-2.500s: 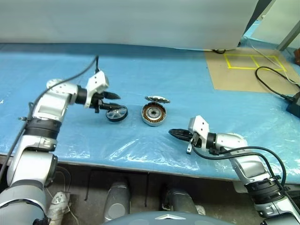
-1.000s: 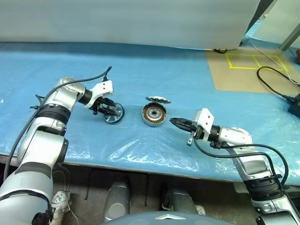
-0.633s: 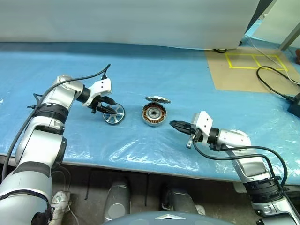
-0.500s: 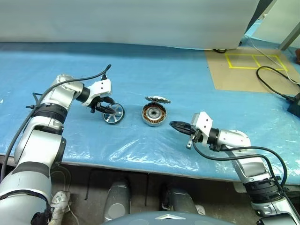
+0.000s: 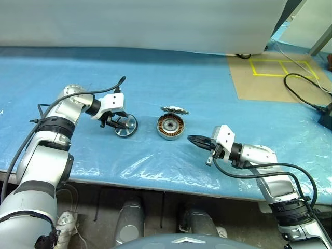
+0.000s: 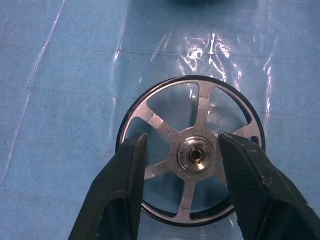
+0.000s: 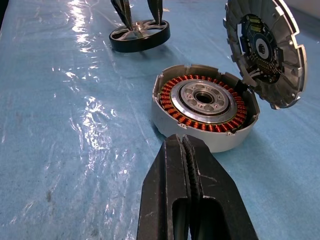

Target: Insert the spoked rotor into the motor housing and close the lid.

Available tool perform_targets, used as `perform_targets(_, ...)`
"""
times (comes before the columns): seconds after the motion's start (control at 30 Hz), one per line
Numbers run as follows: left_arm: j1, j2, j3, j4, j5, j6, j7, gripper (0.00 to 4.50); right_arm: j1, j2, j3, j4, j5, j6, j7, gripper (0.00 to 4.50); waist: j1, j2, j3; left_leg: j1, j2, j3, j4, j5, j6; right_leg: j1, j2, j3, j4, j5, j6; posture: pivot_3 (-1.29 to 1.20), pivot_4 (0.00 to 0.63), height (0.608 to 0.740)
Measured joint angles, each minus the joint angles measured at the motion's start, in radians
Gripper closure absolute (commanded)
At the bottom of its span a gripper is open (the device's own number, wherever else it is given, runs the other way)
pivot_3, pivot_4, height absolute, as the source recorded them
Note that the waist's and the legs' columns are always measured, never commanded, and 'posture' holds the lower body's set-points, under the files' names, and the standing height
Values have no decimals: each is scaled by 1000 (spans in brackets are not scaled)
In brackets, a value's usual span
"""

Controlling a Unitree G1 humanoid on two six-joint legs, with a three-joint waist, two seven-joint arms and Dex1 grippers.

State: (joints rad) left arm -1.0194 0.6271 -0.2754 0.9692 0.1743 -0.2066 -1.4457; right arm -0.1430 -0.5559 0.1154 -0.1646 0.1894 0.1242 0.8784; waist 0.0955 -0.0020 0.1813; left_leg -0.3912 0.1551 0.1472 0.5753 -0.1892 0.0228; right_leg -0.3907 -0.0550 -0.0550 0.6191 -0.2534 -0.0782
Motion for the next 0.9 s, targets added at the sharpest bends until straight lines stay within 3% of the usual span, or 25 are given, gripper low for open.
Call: perform_targets(0.9, 19, 9, -29, 11, 60, -181, 4, 2132, 5, 0, 15, 18, -11, -7, 0, 4500, 0, 0, 0, 0, 0, 0, 0, 0, 0, 0, 0, 0, 0, 0, 0, 0, 150, 740)
